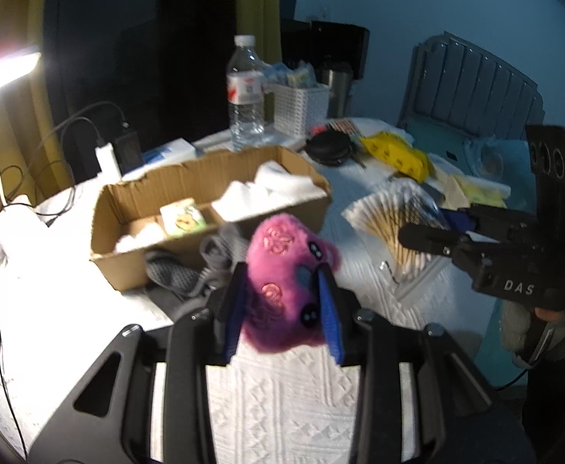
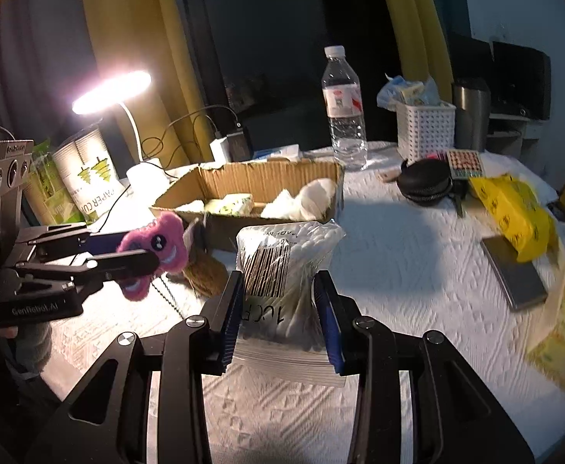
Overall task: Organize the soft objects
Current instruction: 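Carry the swab bag and pink plush over the cardboard box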
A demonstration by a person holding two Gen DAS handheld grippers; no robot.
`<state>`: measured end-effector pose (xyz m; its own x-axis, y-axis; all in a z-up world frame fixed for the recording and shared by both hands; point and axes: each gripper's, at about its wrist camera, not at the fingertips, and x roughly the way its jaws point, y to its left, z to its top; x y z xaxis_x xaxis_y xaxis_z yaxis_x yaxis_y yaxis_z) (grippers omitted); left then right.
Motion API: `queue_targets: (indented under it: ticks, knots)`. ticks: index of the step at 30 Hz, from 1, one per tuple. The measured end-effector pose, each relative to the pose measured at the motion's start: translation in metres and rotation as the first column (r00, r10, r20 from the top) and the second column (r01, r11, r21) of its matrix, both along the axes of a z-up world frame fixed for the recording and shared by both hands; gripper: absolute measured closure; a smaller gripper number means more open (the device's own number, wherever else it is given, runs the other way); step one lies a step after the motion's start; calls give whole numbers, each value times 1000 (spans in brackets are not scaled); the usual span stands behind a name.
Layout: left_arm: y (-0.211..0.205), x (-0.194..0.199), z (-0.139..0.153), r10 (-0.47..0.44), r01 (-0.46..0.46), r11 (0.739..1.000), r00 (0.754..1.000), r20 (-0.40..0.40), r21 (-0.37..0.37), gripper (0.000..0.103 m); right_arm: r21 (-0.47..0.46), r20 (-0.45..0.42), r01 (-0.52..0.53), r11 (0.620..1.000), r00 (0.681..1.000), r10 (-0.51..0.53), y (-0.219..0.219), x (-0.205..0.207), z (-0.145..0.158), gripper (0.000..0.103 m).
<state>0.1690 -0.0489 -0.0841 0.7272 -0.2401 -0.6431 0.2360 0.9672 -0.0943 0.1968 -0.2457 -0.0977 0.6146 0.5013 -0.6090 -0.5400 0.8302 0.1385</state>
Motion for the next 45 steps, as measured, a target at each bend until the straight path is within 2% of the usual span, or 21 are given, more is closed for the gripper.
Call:
queue_targets:
  ticks: [21,35,45]
  knots:
    - [58,35,32,85,-82,996,991,101,-34,67,11,63,-33,999,998,32,35,38,28,64]
    - [49,72,36,113,-111,993,988,106,-30,67,69,97,-47,997,995,40,30,75,38,64]
    - [31,110,18,92,-90,995,994,52,-36,66,99,73,-25,995,997,17,16,100,30,64]
